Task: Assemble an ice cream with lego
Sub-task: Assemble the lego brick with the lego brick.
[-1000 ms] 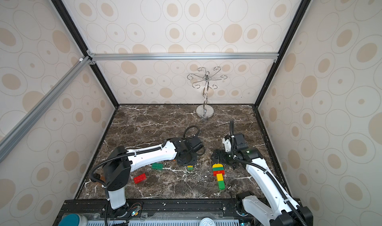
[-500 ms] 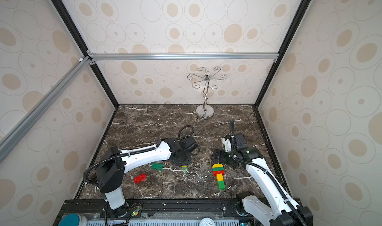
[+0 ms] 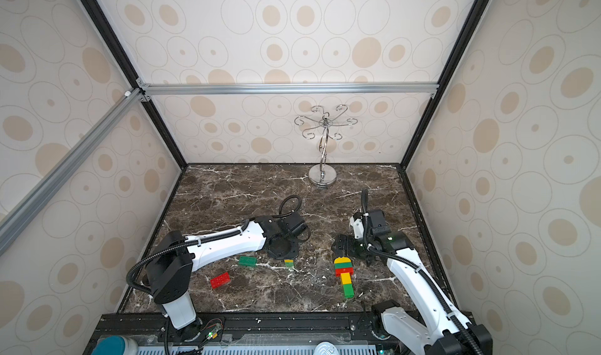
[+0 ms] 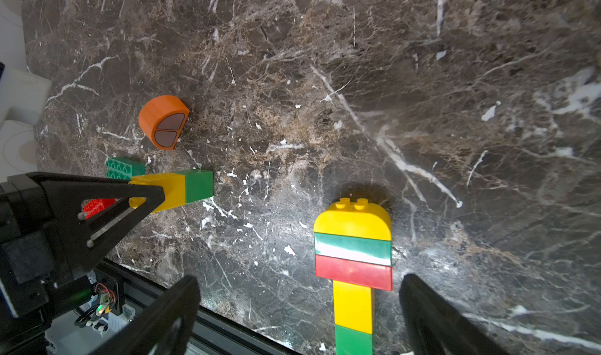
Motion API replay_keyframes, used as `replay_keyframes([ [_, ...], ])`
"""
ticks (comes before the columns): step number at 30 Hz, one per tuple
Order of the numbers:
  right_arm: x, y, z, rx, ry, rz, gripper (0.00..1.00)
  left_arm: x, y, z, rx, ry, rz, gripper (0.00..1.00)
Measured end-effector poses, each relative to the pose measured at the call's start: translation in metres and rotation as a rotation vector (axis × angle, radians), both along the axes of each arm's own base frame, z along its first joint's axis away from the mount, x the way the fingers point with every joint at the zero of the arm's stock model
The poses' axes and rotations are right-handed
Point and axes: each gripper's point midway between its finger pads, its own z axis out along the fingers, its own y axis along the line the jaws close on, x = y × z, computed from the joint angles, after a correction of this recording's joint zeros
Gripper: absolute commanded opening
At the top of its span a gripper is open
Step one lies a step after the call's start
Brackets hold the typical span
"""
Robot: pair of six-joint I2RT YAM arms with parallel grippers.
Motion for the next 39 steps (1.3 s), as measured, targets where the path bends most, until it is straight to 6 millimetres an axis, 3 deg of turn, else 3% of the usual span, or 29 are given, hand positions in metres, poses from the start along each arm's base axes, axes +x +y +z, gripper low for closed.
replay_keyframes([
  [11, 0.000, 0.000, 0.000, -0.001, -0.001, 0.002, 0.98, 0.000, -0.002, -0.005, 0.040, 0.025, -0.034, 0.00],
  [14, 0.000, 0.000, 0.000, -0.001, -0.001, 0.001, 0.98, 0.001, -0.002, -0.003, 0.039, 0.024, -0.034, 0.09],
  [19, 0.000, 0.000, 0.000, -0.001, -0.001, 0.002, 0.98, 0.001, -0.003, 0.001, 0.039, 0.023, -0.034, 0.33],
  [22, 0.000, 0.000, 0.000, -0.001, -0.001, 0.001, 0.98, 0.001, -0.002, 0.001, 0.043, 0.023, -0.032, 0.41],
  [24, 0.000, 0.000, 0.000, -0.001, -0.001, 0.001, 0.99, 0.000, 0.003, -0.009, 0.076, 0.037, -0.028, 0.46],
  [29, 0.000, 0.000, 0.000, -0.001, -0.001, 0.001, 0.99, -0.010, 0.022, -0.041, 0.194, 0.113, -0.017, 0.53],
  [39, 0.000, 0.000, 0.000, -0.001, -0.001, 0.002, 0.98, -0.006, 0.023, -0.035, 0.197, 0.094, -0.002, 0.64],
])
